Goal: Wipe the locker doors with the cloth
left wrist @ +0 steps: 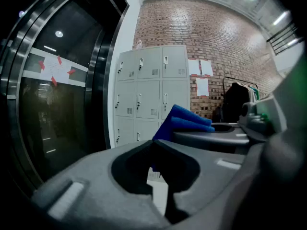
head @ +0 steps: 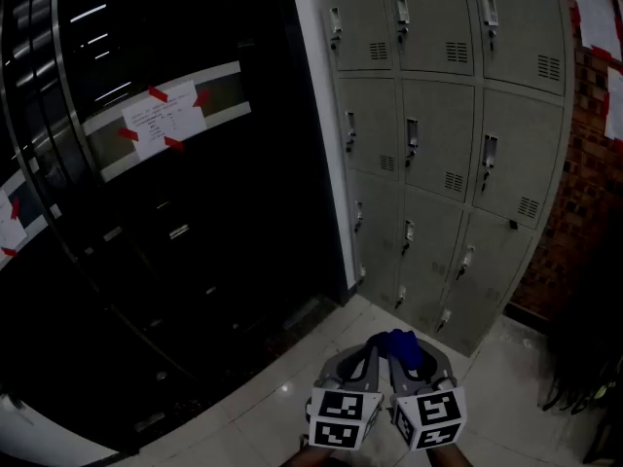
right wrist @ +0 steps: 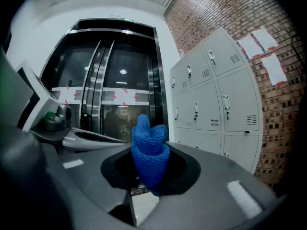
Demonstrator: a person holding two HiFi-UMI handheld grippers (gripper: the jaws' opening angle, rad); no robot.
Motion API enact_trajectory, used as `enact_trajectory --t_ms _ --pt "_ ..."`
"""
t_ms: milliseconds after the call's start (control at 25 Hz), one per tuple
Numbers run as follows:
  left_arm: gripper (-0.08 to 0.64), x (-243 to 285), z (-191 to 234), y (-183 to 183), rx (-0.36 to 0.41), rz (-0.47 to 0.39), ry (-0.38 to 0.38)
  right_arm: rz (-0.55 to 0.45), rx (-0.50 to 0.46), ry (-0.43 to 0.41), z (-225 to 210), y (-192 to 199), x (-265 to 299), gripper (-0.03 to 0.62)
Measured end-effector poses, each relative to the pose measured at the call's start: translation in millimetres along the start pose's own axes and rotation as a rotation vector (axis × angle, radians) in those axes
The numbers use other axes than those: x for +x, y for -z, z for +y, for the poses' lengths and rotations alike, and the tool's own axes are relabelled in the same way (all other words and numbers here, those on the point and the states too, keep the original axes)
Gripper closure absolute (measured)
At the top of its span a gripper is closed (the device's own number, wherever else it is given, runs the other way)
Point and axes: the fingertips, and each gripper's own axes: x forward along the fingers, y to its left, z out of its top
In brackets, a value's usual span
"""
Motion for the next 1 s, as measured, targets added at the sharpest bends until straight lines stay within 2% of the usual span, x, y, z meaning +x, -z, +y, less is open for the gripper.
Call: enact_trajectory --t_ms 400,640,1000 --pt "0.558 63 57 -16 -0.024 -0.025 -0.017 -0.017 -0.023 -0.016 -20 -14 82 0.506" --pt "0.558 116 117 -36 -0.022 -0.04 -0.005 -0.012 -0.032 -0.003 -26 -24 160 0.506" --pt "0.558 192 215 -74 -0.024 -0.055 0.054 0.004 -0.039 0.037 -28 -51 287 0.506"
